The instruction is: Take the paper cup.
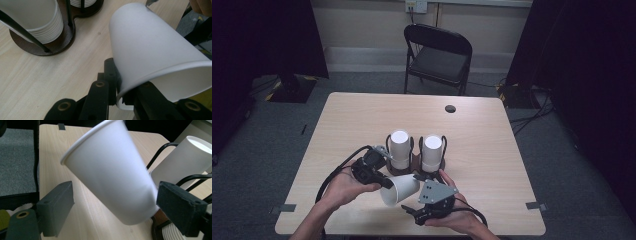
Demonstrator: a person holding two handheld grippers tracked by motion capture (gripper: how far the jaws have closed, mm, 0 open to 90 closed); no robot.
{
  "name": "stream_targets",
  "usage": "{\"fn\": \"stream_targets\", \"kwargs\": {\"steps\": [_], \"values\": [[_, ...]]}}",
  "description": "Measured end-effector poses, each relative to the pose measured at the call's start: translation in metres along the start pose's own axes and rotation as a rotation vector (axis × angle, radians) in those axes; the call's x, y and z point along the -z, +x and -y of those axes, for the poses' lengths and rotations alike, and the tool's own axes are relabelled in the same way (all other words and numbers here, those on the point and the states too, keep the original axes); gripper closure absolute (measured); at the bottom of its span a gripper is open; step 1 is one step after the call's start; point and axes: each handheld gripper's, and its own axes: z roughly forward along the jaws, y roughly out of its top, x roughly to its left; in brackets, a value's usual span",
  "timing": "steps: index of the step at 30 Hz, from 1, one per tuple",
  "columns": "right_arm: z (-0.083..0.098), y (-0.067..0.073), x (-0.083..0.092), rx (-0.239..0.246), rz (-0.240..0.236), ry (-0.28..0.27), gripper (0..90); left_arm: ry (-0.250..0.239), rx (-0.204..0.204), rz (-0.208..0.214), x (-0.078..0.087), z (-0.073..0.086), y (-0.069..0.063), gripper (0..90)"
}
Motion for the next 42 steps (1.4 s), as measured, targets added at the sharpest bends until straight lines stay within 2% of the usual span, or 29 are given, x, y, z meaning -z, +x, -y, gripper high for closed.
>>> {"fn": "stream_targets", "kwargs": {"steps": [2,5,9,10,18,24,33,36,39,42], "values": [[0.0,0.001,-0.002,0.026,0.031,0.005,12.5,0.017,-0.002,-0.001,-0.001,-0.002,-0.003,85.1],[0.0,0.002,-0.004,0.052,0.036,0.023,13.3,0.032,0.003,0.0,-0.002,-0.007,-0.003,85.1],[0.001,0.005,-0.008,0.107,0.058,0.033,13.8,0.057,0.017,0.032,-0.006,-0.011,-0.001,85.1],[0.001,0.007,-0.009,0.131,0.07,0.031,13.8,0.056,0.033,0.043,-0.007,-0.013,0.0,85.1],[0.0,0.013,-0.019,0.218,0.131,0.012,17.0,0.086,0.035,0.063,-0.009,-0.023,-0.002,85.0],[-0.003,0.02,-0.022,0.264,0.141,-0.001,17.6,0.105,0.053,0.066,-0.015,-0.025,-0.002,85.0],[-0.006,0.022,-0.026,0.278,0.132,0.004,16.3,0.12,0.061,0.041,-0.026,-0.03,-0.005,85.3],[-0.009,0.024,-0.023,0.278,0.141,-0.016,16.6,0.124,0.061,0.062,-0.029,-0.031,-0.006,86.8],[-0.011,0.024,-0.021,0.277,0.142,-0.015,17.2,0.112,0.062,0.057,-0.027,-0.03,-0.007,87.0],[-0.01,0.022,-0.02,0.253,0.131,-0.02,19.1,0.104,0.069,0.048,-0.025,-0.029,-0.007,87.2]]}}
